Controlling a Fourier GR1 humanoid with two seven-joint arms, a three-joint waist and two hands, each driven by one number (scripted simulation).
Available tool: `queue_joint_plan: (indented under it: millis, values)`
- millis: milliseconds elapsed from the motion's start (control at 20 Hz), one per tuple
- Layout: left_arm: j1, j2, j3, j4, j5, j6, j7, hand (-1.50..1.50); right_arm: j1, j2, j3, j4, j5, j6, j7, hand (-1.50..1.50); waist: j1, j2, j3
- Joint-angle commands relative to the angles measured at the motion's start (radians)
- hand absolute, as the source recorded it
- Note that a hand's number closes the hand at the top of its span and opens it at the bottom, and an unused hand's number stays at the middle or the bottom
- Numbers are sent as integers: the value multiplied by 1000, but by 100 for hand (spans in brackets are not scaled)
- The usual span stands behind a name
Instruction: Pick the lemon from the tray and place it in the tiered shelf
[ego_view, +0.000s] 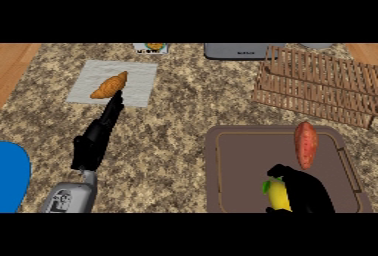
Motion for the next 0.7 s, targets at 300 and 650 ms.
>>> queue_joint_plan:
  millis: [300,650]
  values:
    - [10,-12,9,-7,-27,1,-26,0,8,-6,1,0,89,-13,-84,150,0,1,1]
    - [-57,-7,23,19,-10,-18,11,0,-181,239,112,125,145,-105,157,150,11,4,1]
